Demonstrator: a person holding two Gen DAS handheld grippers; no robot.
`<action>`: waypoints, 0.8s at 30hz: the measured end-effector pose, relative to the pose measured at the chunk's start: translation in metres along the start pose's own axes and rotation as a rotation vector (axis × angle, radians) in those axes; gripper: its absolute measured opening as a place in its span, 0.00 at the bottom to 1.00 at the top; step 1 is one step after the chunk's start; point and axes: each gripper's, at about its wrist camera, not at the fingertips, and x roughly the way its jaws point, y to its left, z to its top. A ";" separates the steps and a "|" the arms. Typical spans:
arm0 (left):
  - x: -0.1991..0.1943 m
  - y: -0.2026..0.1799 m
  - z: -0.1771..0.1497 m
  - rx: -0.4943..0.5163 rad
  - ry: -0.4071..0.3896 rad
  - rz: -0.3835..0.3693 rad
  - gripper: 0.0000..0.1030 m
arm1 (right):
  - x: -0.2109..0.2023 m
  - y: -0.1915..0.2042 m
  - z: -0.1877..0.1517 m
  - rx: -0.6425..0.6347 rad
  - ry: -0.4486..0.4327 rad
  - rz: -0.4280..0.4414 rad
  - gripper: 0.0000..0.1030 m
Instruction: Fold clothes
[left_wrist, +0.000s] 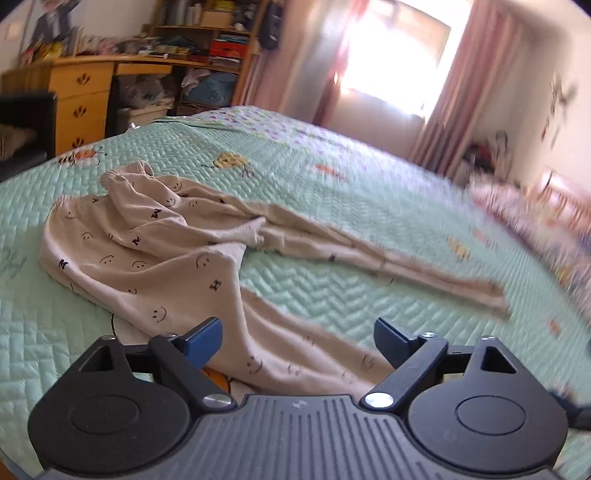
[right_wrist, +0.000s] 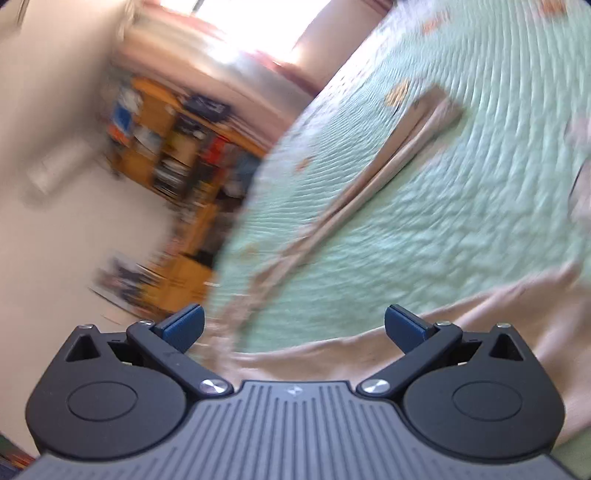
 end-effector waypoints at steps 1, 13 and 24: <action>-0.001 0.003 0.002 -0.026 -0.004 -0.017 0.91 | 0.001 0.006 -0.001 -0.051 0.007 -0.044 1.00; 0.015 0.065 0.031 -0.186 -0.046 0.093 0.99 | 0.103 0.043 -0.039 -0.182 0.289 0.035 0.99; 0.033 0.147 0.087 -0.337 -0.198 0.406 0.99 | 0.091 0.061 -0.014 -0.327 0.035 -0.166 0.83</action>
